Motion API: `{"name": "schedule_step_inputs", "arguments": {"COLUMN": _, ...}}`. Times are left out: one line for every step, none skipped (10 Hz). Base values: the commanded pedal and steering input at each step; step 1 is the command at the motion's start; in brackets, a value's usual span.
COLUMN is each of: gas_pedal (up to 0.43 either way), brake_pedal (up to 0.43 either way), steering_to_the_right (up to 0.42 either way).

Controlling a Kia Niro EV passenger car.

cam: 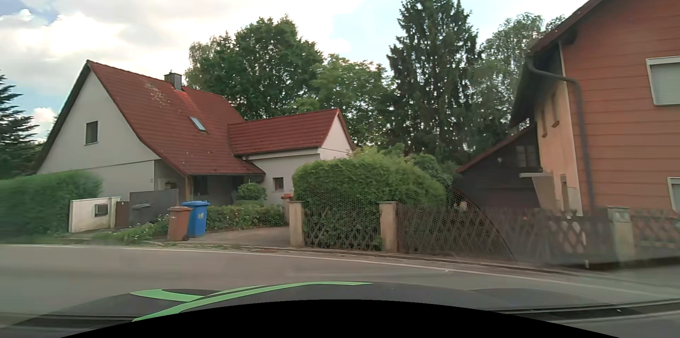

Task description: Follow the waypoints while adhering to traffic rules and regulations

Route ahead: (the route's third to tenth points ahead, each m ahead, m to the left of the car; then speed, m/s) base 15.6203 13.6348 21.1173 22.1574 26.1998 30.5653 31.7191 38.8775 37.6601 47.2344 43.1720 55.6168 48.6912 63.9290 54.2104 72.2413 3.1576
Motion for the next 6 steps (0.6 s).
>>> {"name": "schedule_step_inputs", "arguments": {"gas_pedal": 0.169, "brake_pedal": 0.000, "steering_to_the_right": -0.630}}
{"name": "schedule_step_inputs", "arguments": {"gas_pedal": 0.169, "brake_pedal": 0.000, "steering_to_the_right": -0.628}}
{"name": "schedule_step_inputs", "arguments": {"gas_pedal": 0.169, "brake_pedal": 0.000, "steering_to_the_right": -0.627}}
{"name": "schedule_step_inputs", "arguments": {"gas_pedal": 0.169, "brake_pedal": 0.000, "steering_to_the_right": -0.621}}
{"name": "schedule_step_inputs", "arguments": {"gas_pedal": 0.169, "brake_pedal": 0.000, "steering_to_the_right": -0.609}}
{"name": "schedule_step_inputs", "arguments": {"gas_pedal": 0.169, "brake_pedal": 0.000, "steering_to_the_right": -0.599}}
